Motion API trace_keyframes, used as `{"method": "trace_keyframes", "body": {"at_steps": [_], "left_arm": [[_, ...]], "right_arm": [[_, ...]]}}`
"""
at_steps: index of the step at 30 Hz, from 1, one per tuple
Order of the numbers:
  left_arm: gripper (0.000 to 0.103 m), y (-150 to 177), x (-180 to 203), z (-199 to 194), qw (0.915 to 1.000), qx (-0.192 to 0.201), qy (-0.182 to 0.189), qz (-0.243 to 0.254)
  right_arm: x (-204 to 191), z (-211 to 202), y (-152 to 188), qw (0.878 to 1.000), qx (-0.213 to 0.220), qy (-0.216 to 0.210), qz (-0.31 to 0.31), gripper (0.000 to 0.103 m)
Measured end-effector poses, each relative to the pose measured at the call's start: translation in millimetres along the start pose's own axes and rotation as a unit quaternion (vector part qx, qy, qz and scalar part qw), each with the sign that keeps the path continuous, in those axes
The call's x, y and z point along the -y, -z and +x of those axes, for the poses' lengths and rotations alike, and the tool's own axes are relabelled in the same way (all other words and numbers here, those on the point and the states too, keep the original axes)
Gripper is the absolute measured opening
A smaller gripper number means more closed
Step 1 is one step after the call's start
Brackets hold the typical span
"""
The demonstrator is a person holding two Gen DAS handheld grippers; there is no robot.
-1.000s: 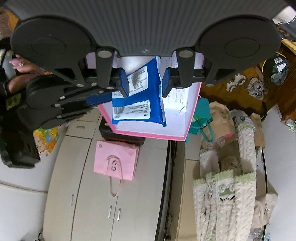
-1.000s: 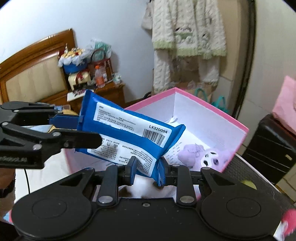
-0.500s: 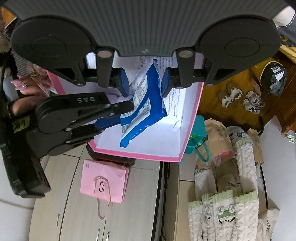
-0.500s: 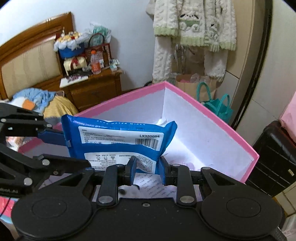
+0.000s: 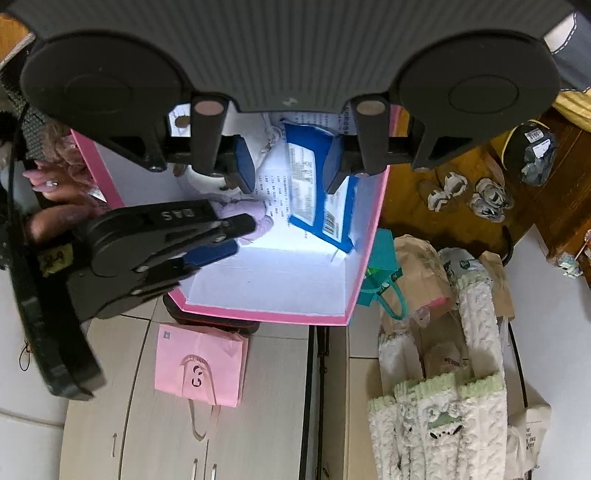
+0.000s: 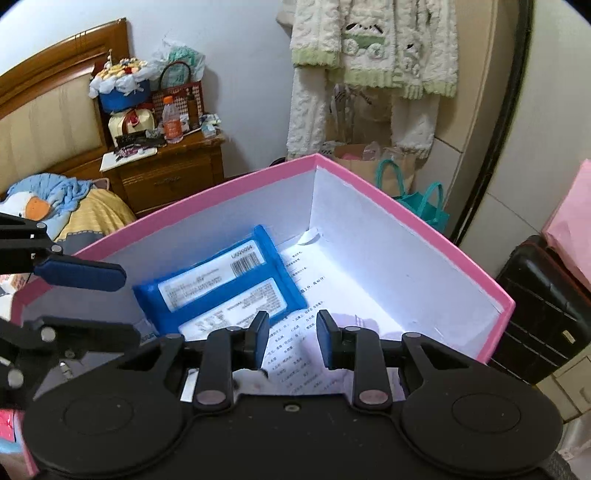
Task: Organize soft objects
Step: 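Lower the blue wipe pack into the pink box and open the left gripper, then move the left gripper back over the pink floral cloth on the table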
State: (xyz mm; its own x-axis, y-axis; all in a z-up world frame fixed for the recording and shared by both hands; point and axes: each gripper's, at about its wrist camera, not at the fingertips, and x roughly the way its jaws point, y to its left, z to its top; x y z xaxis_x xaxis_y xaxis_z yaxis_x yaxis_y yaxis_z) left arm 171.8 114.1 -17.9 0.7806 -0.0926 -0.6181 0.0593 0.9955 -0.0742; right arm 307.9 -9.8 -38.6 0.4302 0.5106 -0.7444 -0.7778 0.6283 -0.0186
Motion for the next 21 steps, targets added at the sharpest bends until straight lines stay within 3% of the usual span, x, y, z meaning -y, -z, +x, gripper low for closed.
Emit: {"method": "trace_keyframes", "body": {"at_steps": [10,21], "left_arm": [[0.048,5.6,1.2,-32.6,0.9999,-0.003,0.012,0.010],[0.056,15.0,24.1,-73.6,0.9981,0.000,0.041,0.045]], "right_arm": [[-26.0,-65.0,18.1,1.000,0.025,0.007,0.011,0.034],[-60.9,-142.4,47.6,0.998,0.068,-0.003,0.000,0.044]]}}
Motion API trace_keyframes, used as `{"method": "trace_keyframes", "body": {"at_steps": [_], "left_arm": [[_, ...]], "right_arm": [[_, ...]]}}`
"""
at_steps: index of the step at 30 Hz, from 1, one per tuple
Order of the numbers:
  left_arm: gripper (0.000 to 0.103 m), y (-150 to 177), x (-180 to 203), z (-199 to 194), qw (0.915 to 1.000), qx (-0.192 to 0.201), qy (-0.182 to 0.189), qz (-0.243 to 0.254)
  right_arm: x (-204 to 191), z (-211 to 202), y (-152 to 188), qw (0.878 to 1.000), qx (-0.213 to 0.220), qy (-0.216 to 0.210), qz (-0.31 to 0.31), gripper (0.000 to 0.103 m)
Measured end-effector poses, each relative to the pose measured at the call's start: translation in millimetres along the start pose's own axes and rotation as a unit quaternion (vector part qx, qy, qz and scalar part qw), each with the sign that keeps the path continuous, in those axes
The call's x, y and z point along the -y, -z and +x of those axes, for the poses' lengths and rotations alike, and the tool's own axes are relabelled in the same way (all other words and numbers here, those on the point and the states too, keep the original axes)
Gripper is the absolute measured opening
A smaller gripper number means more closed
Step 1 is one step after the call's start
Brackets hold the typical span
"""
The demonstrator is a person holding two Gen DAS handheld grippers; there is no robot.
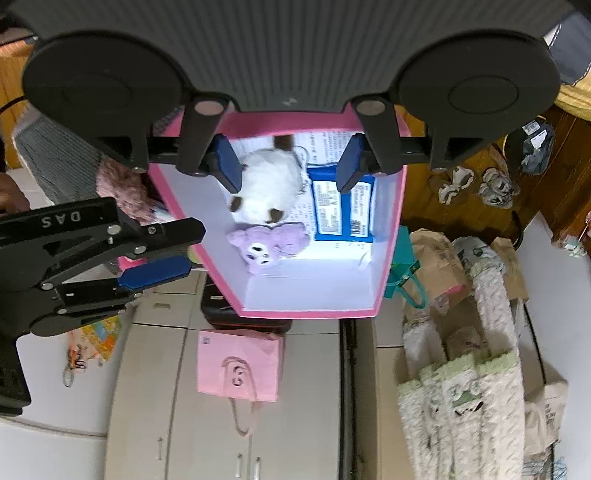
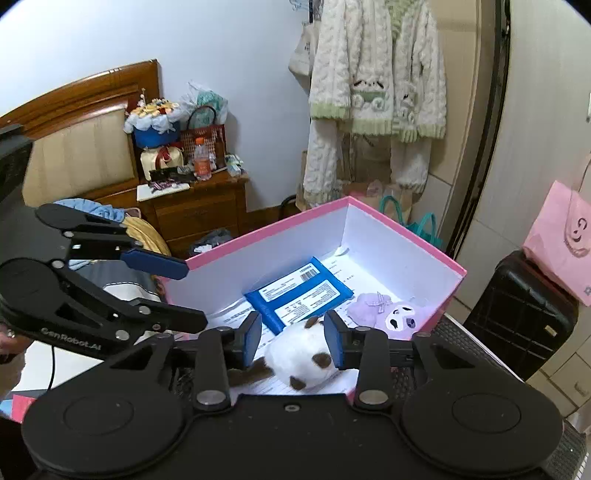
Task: Organize soft objects
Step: 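Move the left gripper back over the pink floral cloth on the table, then grasp the pink floral cloth with the left gripper while the right gripper grasps the orange sponge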
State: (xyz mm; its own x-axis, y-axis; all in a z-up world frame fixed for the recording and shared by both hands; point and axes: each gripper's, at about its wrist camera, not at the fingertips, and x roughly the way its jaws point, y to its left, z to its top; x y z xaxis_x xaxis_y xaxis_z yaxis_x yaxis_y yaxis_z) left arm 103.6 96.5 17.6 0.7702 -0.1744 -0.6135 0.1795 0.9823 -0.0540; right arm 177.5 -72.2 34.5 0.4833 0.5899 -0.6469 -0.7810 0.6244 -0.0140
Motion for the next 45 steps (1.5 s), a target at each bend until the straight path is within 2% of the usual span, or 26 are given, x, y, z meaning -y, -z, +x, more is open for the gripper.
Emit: {"method": "trace_keyframes", "body": {"at_steps": [11,16,25,31,34,37,42,45], "left_arm": [[0.062,4.5,46.3,-31.0,0.9975,-0.002,0.042,0.057],[0.063,9.5,73.4,-35.6,0.9927,-0.013,0.079,0.090],[0.064,13.4,126.9,-17.1,0.9799,-0.018,0.122,0.156],[0.066,9.8,158.3,10.5,0.9727,-0.026,0.161,0.164],[0.066,9.4,169.6,28.4,0.9728,-0.019,0.169,0.157],[0.068,15.6,178.5,47.0,0.9772,0.004,0.157,0.143],[0.068,19.0,184.9,82.0,0.9813,-0.003,0.156,0.113],[0.070,22.1,192.2,99.8,0.9849,0.010,0.136,0.106]], "right_arm": [[-10.5,-67.4,32.0,0.999,0.033,0.019,0.001,0.051],[-7.0,-99.0,69.3,0.998,0.038,0.048,0.009,0.051],[12.9,-132.1,130.4,0.992,0.028,0.100,0.066,0.055],[40.6,-133.7,161.5,0.987,0.026,0.118,0.103,0.059],[61.0,-131.7,178.8,0.984,0.033,0.126,0.124,0.059],[77.4,-125.1,192.7,0.981,0.035,0.135,0.131,0.059],[101.3,-113.6,209.7,0.980,0.046,0.144,0.127,0.059],[116.2,-105.4,217.1,0.979,0.057,0.152,0.120,0.060]]}}
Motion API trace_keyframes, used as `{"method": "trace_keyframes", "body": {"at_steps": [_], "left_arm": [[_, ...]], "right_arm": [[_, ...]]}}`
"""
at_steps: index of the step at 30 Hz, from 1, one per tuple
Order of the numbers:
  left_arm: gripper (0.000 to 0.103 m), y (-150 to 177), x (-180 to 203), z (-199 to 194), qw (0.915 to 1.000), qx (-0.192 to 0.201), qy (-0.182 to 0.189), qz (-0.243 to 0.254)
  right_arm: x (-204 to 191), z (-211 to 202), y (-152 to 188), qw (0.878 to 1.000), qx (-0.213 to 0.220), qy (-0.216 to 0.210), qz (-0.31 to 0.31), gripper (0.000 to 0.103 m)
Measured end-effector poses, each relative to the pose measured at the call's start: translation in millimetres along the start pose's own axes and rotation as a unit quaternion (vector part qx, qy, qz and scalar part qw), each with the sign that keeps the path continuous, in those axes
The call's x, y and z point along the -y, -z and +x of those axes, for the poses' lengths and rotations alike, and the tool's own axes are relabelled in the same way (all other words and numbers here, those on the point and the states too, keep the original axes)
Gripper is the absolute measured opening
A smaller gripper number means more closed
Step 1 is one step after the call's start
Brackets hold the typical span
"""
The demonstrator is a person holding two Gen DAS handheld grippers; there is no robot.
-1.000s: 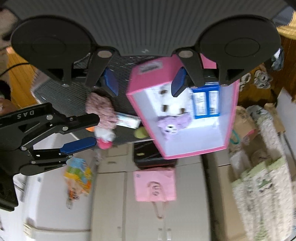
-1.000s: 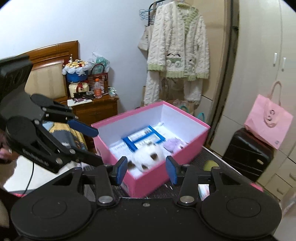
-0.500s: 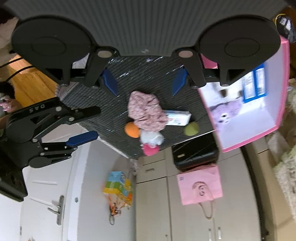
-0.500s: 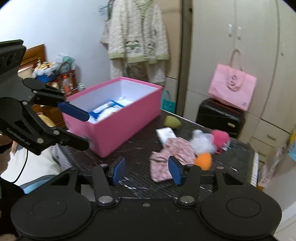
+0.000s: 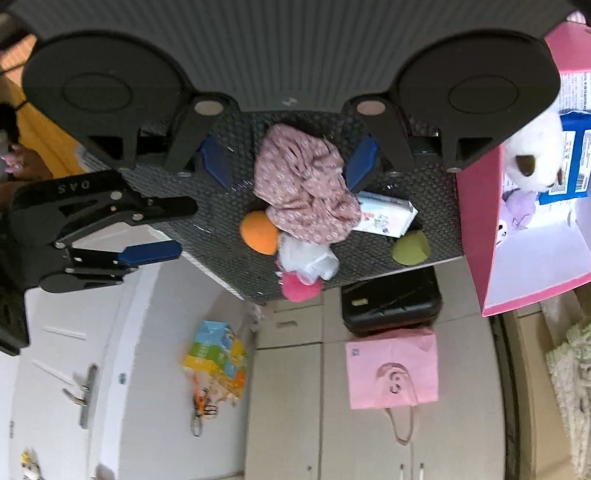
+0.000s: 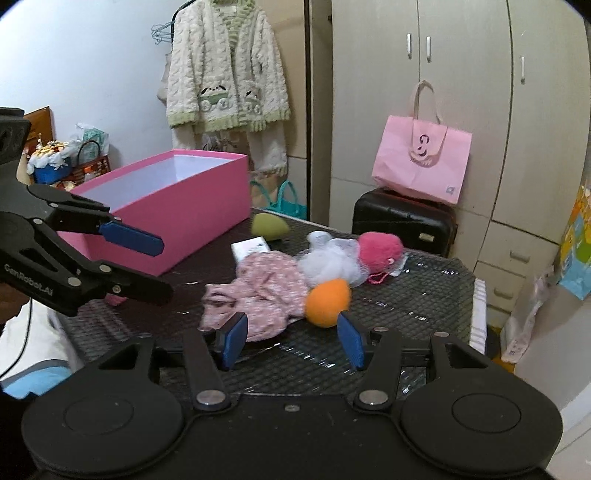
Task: Organize soft objects
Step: 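Grasp the pink floral cloth with the left gripper while the right gripper grasps the orange sponge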
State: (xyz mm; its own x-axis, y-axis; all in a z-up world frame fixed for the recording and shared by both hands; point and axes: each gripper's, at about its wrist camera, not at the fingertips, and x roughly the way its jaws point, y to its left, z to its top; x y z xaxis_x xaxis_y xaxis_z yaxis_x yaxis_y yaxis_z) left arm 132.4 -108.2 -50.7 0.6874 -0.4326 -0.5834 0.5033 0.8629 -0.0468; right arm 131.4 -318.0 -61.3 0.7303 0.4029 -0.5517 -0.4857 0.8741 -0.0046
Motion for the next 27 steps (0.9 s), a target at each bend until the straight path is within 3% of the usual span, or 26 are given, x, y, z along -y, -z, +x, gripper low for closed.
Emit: {"method": "trace_keyframes", "body": {"at_steps": [8,11,16,20,27], "left_arm": [[0.076,9.0,10.9,52.1,0.9986,0.007,-0.052,0.009],[0.083,13.3,15.8,64.3,0.9964,0.017,-0.077,0.032],[0.091,16.6,22.2,78.0,0.9919,0.042,-0.107,0.053],[0.094,14.4,21.2,89.7,0.9927,0.042,-0.109,0.031],[0.096,10.3,14.8,115.5,0.9932,-0.003,-0.115,-0.015]], "right_arm": [[27.0,46.2,10.8,1.000,-0.010,0.006,0.001,0.060],[35.5,58.6,11.4,1.000,-0.014,0.008,0.003,0.062],[58.7,68.3,6.0,0.997,0.001,-0.027,0.066,0.063],[64.4,76.7,0.8,0.996,0.007,-0.033,0.086,0.063],[62.4,100.2,-2.4,0.993,-0.004,-0.045,0.106,0.071]]}}
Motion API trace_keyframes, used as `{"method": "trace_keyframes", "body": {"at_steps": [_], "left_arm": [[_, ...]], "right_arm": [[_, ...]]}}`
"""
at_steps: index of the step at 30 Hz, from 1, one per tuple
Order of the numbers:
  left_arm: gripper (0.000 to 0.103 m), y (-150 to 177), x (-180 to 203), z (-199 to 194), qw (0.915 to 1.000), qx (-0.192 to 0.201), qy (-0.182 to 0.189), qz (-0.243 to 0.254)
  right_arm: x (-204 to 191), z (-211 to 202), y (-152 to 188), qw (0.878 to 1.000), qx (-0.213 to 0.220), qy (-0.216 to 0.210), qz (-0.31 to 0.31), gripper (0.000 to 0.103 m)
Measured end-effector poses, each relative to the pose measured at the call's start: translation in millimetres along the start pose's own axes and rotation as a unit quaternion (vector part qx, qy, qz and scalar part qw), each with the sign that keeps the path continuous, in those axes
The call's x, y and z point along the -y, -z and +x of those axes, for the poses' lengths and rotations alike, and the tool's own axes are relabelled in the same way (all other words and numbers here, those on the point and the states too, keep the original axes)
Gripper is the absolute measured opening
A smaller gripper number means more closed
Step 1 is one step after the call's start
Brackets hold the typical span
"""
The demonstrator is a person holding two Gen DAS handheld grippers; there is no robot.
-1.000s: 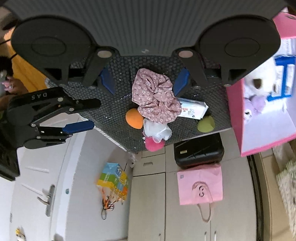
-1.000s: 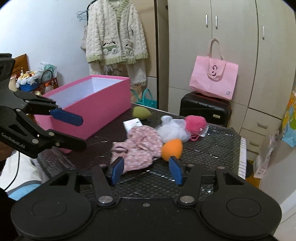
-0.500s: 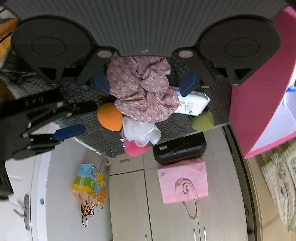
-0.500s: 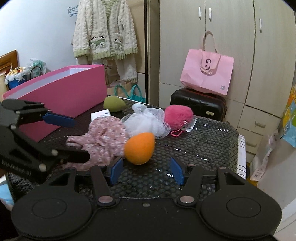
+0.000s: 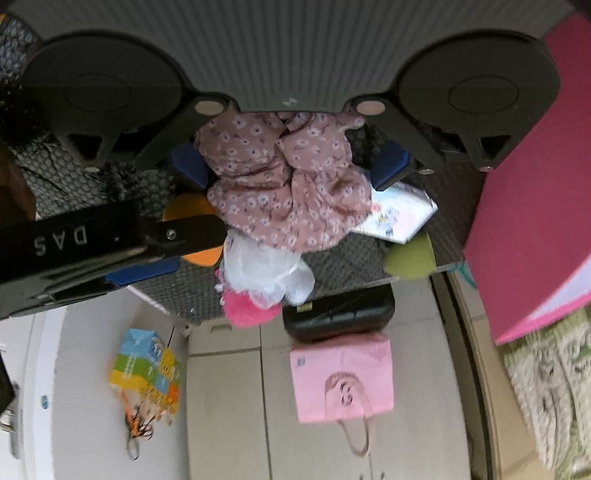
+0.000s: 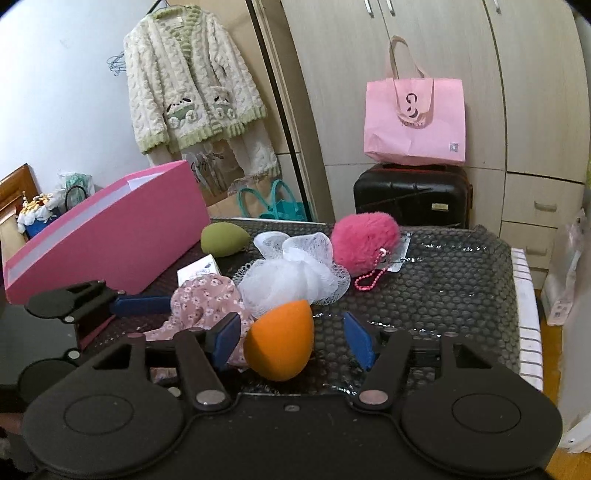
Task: Organize soft objects
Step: 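Grasp the pink floral cloth with the left gripper while the right gripper grasps the orange sponge, then lift the floral cloth and orange sponge and carry both toward the pink box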
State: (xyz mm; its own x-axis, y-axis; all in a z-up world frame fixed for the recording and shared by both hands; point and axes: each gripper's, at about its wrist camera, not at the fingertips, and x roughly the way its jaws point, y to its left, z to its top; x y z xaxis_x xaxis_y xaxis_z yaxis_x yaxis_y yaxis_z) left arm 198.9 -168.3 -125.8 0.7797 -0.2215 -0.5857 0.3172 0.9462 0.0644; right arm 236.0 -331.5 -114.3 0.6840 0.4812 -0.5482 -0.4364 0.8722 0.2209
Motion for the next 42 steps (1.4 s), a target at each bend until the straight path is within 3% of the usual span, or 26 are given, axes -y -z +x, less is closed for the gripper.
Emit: {"method": "trace_keyframes", "body": {"at_steps": [6,11,16,19,27,42], "left_arm": [[0.091,1.6,-6.0,6.3,0.9990,-0.031,0.021,-0.023],[0.082,7.5,-2.8,3.5,0.9996,-0.019,0.015,-0.016],[0.046,8.8,-0.5,-5.5,0.9998,-0.012,0.013,-0.010],[0.033,11.9,2.0,-10.4,0.9999,-0.006,0.013,-0.004],[0.029,17.0,-10.4,-21.9,0.9981,-0.005,0.041,-0.046],[0.029,29.2,-28.1,-59.0,0.9937,0.003,0.078,-0.079]], "right_arm": [[-5.1,8.2,7.3,0.999,-0.021,0.002,-0.024,0.071],[-10.7,8.8,11.4,0.999,-0.022,0.010,-0.046,0.070],[-15.1,4.9,13.5,0.998,-0.013,0.009,-0.054,0.046],[-16.8,1.0,16.7,0.999,-0.007,0.009,-0.045,0.045],[-17.3,-15.1,24.4,1.000,0.001,0.022,-0.004,0.046],[-51.3,-41.9,48.6,0.998,0.003,0.059,-0.002,0.046]]}}
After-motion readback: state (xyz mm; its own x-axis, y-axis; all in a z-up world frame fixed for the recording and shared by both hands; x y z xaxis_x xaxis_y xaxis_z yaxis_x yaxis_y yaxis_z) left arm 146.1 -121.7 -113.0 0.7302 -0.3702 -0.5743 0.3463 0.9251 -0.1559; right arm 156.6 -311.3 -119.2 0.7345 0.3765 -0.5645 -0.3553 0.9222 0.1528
